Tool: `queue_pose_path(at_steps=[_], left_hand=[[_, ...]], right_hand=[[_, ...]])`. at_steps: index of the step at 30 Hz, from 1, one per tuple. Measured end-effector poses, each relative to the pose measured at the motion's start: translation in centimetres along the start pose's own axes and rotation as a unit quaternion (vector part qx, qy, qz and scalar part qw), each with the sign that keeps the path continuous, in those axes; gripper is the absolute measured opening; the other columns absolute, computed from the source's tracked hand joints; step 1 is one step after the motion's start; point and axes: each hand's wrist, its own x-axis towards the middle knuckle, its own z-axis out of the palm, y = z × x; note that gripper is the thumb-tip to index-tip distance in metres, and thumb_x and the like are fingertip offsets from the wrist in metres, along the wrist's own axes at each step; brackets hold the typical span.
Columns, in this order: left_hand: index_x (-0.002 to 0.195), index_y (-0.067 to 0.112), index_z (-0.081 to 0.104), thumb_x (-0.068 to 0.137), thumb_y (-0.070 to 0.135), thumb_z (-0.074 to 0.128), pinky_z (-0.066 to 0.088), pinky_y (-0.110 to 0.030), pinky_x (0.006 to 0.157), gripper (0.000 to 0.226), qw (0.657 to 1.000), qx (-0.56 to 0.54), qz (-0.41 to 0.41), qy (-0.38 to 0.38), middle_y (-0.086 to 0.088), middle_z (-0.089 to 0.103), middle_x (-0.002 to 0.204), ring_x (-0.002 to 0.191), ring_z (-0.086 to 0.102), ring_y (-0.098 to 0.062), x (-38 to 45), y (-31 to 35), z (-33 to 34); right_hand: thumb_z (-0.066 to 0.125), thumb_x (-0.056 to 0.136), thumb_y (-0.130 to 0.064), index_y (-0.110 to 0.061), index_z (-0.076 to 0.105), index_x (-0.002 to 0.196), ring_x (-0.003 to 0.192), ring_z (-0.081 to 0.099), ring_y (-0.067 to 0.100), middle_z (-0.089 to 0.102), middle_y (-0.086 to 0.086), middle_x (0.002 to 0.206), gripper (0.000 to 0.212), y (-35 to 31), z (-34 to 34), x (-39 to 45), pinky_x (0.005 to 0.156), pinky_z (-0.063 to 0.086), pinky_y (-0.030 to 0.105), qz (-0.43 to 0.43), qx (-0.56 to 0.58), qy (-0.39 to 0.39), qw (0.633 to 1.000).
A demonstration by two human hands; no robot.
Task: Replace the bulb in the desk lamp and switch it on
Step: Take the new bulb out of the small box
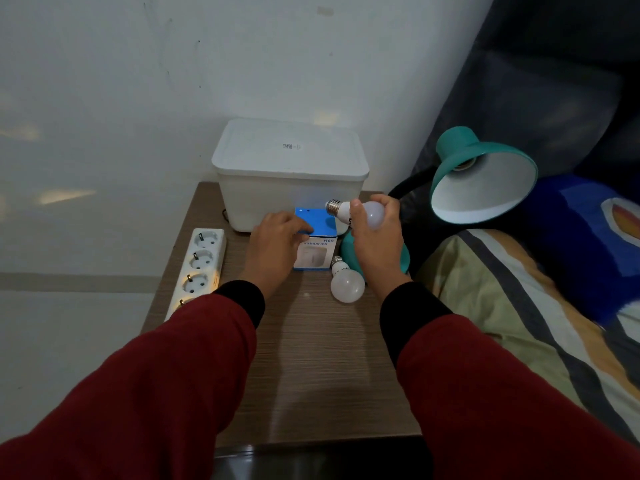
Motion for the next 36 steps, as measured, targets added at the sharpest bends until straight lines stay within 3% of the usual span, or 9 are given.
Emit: queue_pose_path(at_steps=[3, 6, 9, 13, 16, 21, 25, 31, 36], left_hand=[[0.129, 0.028, 0.056, 0.083, 0.012, 0.067, 0.044, -0.038, 0.083, 0.049, 0.991, 0.107, 0.076, -0.035, -0.006, 0.061, 0.118, 0.109, 0.054, -0.025, -0.2, -0.6, 0.2], [0.141, 0.035, 0.039, 0.084, 0.011, 0.066, 0.039, -0.041, 0.093, 0.067, 0.977, 0.166, 0.099, -0.087, -0.006, 0.048, 0.134, 0.123, 0.045, -0.026, -0.6, -1.0, 0.2], [0.143, 0.036, 0.033, 0.086, 0.014, 0.064, 0.036, -0.04, 0.098, 0.068, 0.973, 0.183, 0.095, -0.107, -0.004, 0.039, 0.141, 0.13, 0.036, -0.024, -0.8, -0.8, 0.0], [0.142, 0.031, 0.038, 0.091, 0.022, 0.057, 0.039, -0.04, 0.096, 0.055, 0.979, 0.146, 0.08, -0.12, -0.005, 0.042, 0.139, 0.126, 0.039, -0.024, -0.5, -0.2, -0.5], [0.137, 0.025, 0.045, 0.092, 0.023, 0.054, 0.04, -0.039, 0.094, 0.046, 0.988, 0.107, 0.047, -0.103, -0.005, 0.046, 0.134, 0.122, 0.045, -0.023, -0.4, 0.0, -1.2], [0.126, 0.019, 0.055, 0.092, 0.027, 0.051, 0.04, -0.041, 0.094, 0.035, 0.971, 0.172, -0.031, -0.164, -0.007, 0.054, 0.122, 0.115, 0.052, -0.026, 0.2, 1.1, -4.1], [0.12, 0.015, 0.058, 0.089, 0.028, 0.054, 0.042, -0.039, 0.094, 0.033, 0.95, 0.211, -0.079, -0.215, -0.007, 0.058, 0.119, 0.112, 0.057, -0.027, 0.9, 2.9, -6.8], [0.099, 0.011, 0.062, 0.087, 0.016, 0.051, 0.038, -0.028, 0.065, 0.017, 0.947, 0.234, -0.063, -0.21, -0.001, 0.048, 0.077, 0.081, 0.054, -0.023, 2.1, 6.6, -10.2], [0.115, 0.012, 0.06, 0.088, 0.018, 0.052, 0.038, -0.03, 0.074, 0.029, 0.954, 0.24, -0.032, -0.175, -0.009, 0.057, 0.119, 0.106, 0.058, -0.027, 2.8, 11.3, -12.0]], right_hand=[[0.058, 0.09, -0.035, -0.013, 0.048, 0.121, 0.103, 0.054, 0.02, 0.052, 0.004, 0.113, 0.039, 0.0, 0.3, -0.1, 0.084, 0.046, 0.027, 0.0, -0.003, -0.003, 1.0], [0.057, 0.09, -0.036, -0.016, 0.047, 0.125, 0.107, 0.052, 0.021, 0.052, 0.007, 0.119, 0.041, 0.1, 0.5, -0.1, 0.087, 0.046, 0.03, 0.0, -0.01, -0.009, 1.0], [0.058, 0.09, -0.035, -0.016, 0.048, 0.126, 0.107, 0.052, 0.021, 0.051, 0.01, 0.123, 0.042, -0.1, 0.4, -0.2, 0.083, 0.045, 0.025, 0.001, -0.022, -0.019, 1.0], [0.061, 0.086, -0.021, -0.019, 0.044, 0.131, 0.095, 0.043, 0.013, 0.04, 0.009, 0.127, 0.047, -0.5, 0.2, -0.2, 0.056, 0.033, 0.007, 0.057, -0.01, -0.051, 0.997], [0.059, 0.086, -0.014, -0.019, 0.042, 0.134, 0.096, 0.042, 0.013, 0.038, 0.012, 0.132, 0.05, -1.1, -0.2, -0.3, 0.05, 0.034, 0.007, 0.068, -0.017, -0.063, 0.996], [0.062, 0.085, -0.02, -0.021, 0.043, 0.135, 0.094, 0.039, 0.015, 0.038, 0.015, 0.133, 0.053, -2.8, -1.4, -1.1, 0.074, 0.034, 0.018, 0.061, -0.061, -0.064, 0.994], [0.065, 0.084, -0.026, -0.022, 0.043, 0.132, 0.094, 0.038, 0.019, 0.037, 0.016, 0.133, 0.054, -4.8, -2.9, -1.7, 0.082, 0.033, 0.021, 0.075, -0.074, -0.063, 0.992], [0.067, 0.08, -0.027, -0.023, 0.043, 0.132, 0.111, 0.051, 0.032, 0.039, 0.016, 0.13, 0.057, -8.2, -5.7, -2.6, 0.094, 0.049, 0.032, 0.072, -0.071, -0.047, 0.994], [0.065, 0.082, -0.028, -0.024, 0.042, 0.133, 0.112, 0.052, 0.032, 0.043, 0.016, 0.131, 0.056, -10.0, -9.6, -3.5, 0.085, 0.041, 0.027, 0.064, -0.071, -0.029, 0.995]])
